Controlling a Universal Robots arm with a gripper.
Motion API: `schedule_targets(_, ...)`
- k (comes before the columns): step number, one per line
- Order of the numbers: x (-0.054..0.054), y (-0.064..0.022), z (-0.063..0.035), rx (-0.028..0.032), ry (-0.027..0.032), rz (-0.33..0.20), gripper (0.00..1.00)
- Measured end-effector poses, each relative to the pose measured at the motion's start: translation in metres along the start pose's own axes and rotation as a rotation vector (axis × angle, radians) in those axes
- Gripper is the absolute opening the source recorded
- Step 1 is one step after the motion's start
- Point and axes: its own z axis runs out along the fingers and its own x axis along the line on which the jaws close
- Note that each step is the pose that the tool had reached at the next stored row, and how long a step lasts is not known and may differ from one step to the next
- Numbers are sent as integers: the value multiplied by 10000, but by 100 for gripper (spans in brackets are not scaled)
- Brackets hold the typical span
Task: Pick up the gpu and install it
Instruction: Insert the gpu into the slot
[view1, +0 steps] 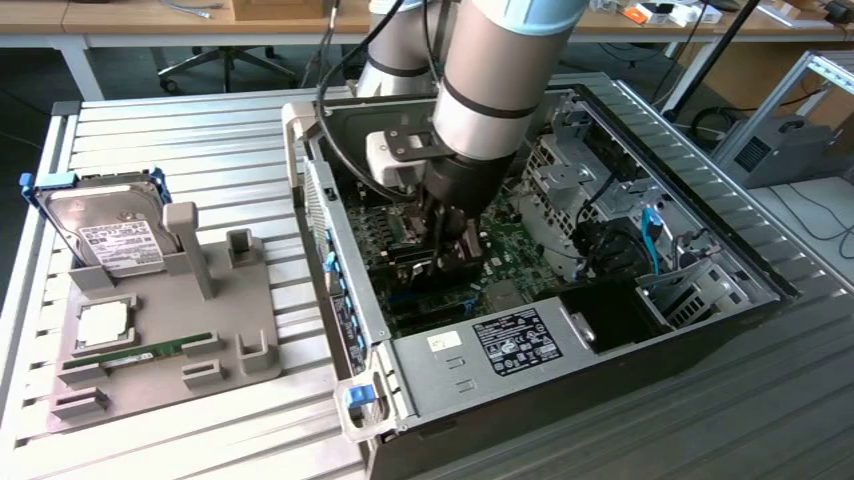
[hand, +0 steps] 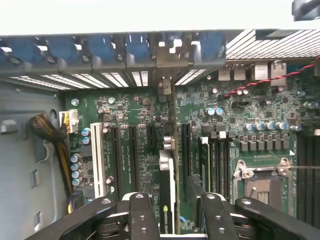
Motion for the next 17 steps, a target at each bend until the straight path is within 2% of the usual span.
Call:
schedule_targets(11,-19,6,-389,0,4,-1,41)
schedule_targets(17,-25,8,-519,2,5,0,41)
